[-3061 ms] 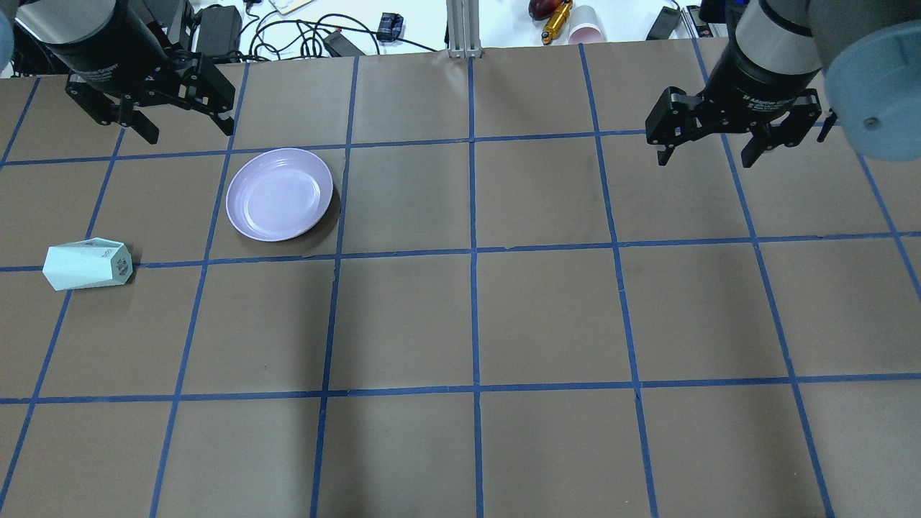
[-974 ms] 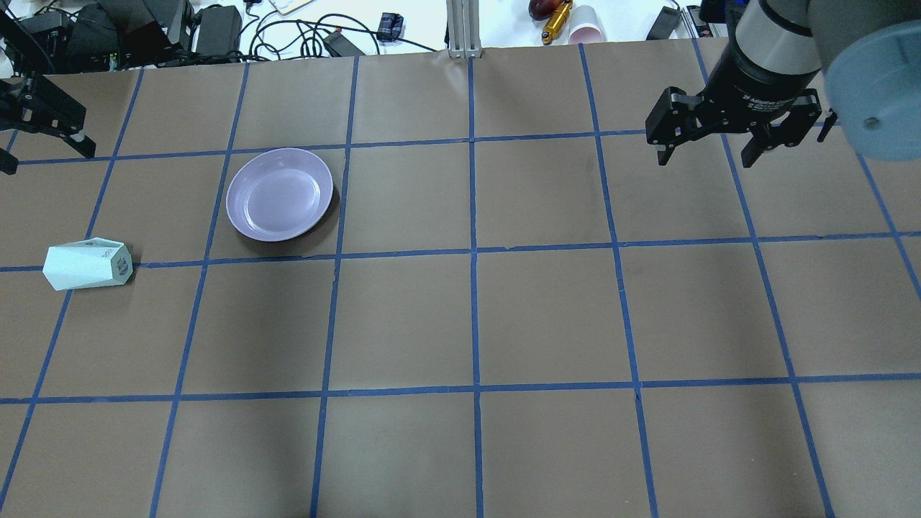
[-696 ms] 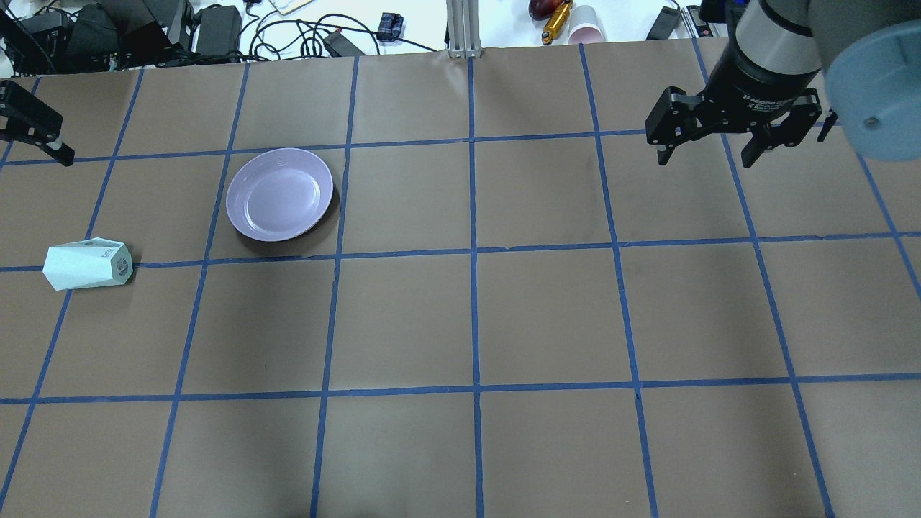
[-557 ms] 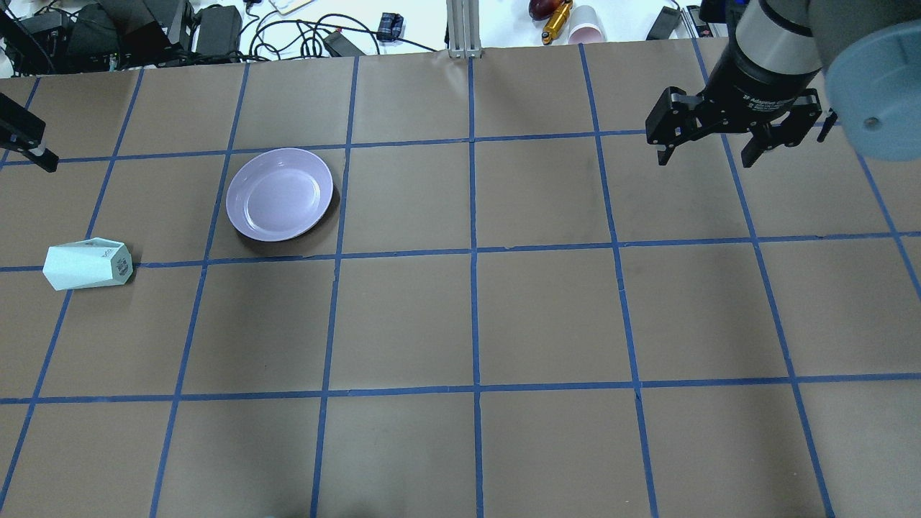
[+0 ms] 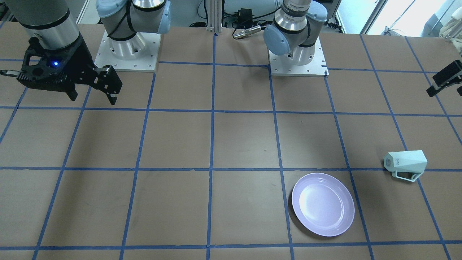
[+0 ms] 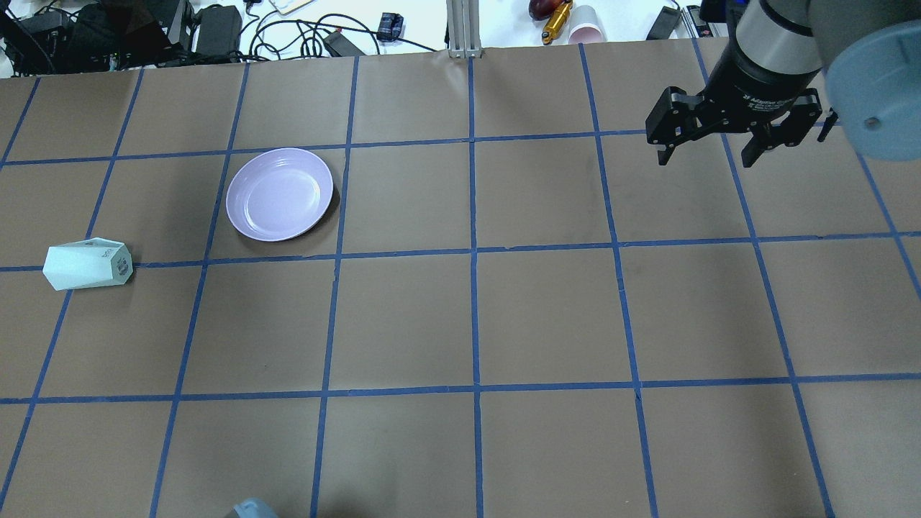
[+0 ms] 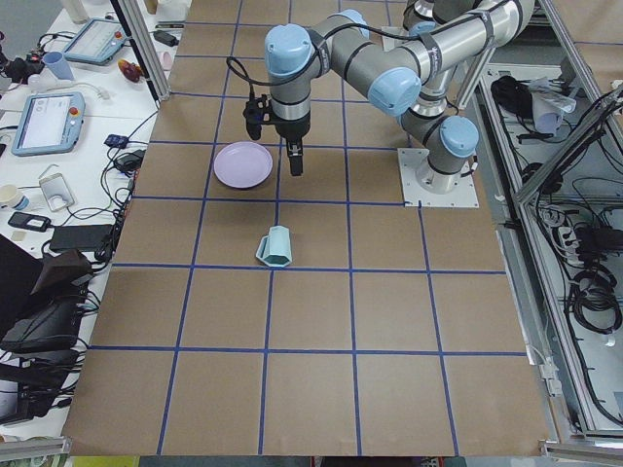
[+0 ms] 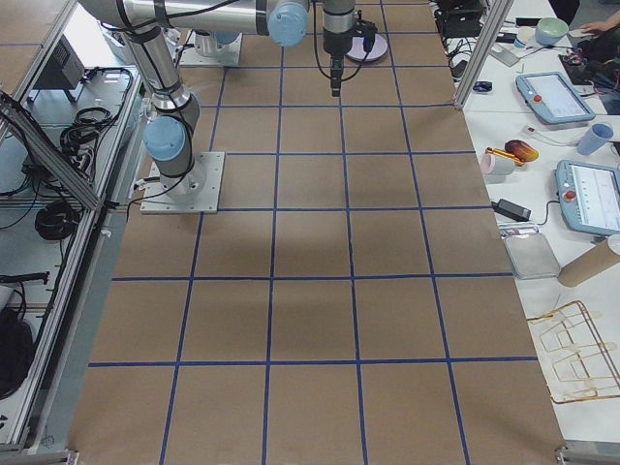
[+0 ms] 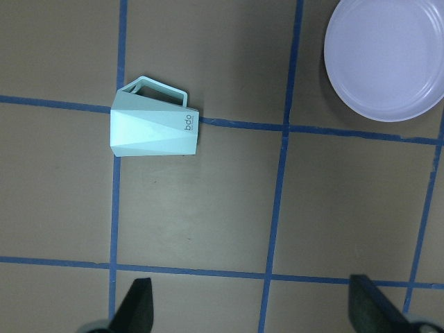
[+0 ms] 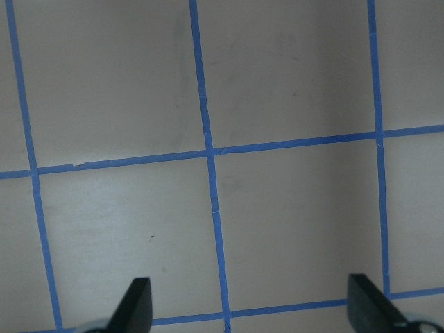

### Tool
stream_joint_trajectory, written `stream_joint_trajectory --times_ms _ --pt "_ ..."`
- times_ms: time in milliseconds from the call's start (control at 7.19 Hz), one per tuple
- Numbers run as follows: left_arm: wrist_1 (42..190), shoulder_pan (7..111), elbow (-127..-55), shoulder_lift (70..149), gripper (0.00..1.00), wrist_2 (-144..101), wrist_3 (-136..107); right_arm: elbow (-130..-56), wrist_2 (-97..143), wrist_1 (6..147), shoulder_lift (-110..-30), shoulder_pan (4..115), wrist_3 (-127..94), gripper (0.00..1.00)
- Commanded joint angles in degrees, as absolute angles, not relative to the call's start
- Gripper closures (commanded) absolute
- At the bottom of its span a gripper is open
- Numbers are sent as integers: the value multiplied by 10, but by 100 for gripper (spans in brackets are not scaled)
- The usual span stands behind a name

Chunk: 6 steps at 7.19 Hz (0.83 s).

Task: Flip cup and place on plate
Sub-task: 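Move the left gripper outward and down toward the teal mug, then lower the left gripper over the teal mug's open end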

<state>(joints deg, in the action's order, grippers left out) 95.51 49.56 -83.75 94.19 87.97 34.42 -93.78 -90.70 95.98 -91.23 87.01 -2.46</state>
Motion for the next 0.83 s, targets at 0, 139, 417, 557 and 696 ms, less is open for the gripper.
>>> stream_joint_trajectory --times_ms 0,139,417,557,696 --pt "951 466 -837 959 0 882 403 -938 -907 960 -912 870 -25 0" --pt "949 452 -837 968 0 878 420 -938 -907 960 -911 870 -25 0" --pt "943 441 -836 993 0 874 452 -938 -907 960 -911 870 -25 0" --pt "938 435 -831 1005 0 874 472 -938 -907 960 -912 870 -25 0" --pt "936 434 -822 1018 0 873 473 -938 -907 960 -912 870 -25 0"
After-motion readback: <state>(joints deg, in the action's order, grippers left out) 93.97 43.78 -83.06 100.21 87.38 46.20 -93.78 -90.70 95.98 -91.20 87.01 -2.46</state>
